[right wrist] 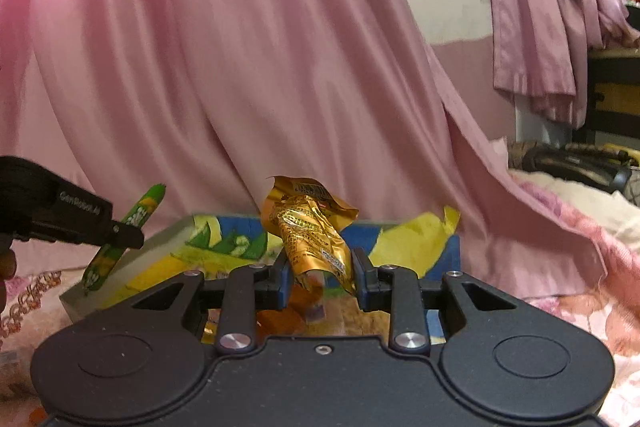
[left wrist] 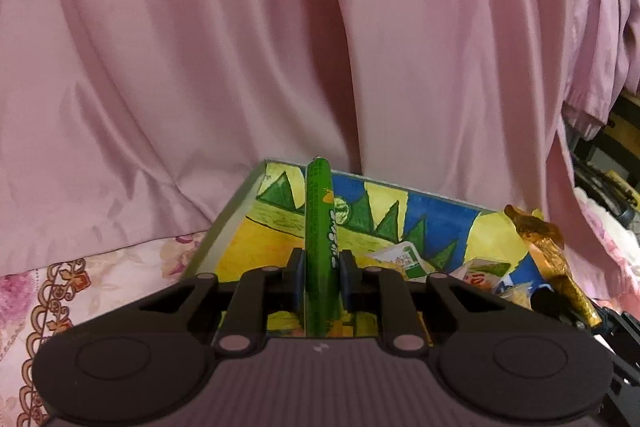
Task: Organize snacks
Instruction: 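Lower the green sausage into the tray with the left tool while the right tool lowers the gold bag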
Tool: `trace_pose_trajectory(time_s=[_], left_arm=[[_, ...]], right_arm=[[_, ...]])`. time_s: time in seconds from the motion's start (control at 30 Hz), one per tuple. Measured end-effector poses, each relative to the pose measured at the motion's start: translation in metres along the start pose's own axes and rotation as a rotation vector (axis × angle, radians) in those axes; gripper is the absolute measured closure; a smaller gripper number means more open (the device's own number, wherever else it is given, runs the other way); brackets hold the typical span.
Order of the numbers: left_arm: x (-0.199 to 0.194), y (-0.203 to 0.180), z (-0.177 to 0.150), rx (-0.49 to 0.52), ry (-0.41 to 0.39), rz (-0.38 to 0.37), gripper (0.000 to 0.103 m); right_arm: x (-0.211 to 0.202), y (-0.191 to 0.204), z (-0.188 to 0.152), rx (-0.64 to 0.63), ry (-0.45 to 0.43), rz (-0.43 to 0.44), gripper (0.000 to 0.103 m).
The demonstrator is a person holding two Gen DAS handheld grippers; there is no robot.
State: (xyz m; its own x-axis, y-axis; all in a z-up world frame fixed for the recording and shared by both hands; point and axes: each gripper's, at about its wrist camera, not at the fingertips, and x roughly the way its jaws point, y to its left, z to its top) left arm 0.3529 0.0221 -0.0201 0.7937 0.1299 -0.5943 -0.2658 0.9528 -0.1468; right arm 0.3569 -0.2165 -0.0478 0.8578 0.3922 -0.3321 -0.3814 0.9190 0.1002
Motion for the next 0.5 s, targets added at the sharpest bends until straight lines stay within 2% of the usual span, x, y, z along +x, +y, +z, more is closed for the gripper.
trace_pose_trajectory(time_s=[0.27,0.5], left_arm=[[0.025,-0.014,-0.017,0.024,0.076,0.008,0.084],[0.034,-0.023,-0.027,0.047,0.091,0.014,0.084]], right_arm=[[0.015,-0.001,-0.006,-0.01,0.078,-0.027,0.07],[0.024,-0.007,-0.012,0.008,0.127,-0.031,0.064]])
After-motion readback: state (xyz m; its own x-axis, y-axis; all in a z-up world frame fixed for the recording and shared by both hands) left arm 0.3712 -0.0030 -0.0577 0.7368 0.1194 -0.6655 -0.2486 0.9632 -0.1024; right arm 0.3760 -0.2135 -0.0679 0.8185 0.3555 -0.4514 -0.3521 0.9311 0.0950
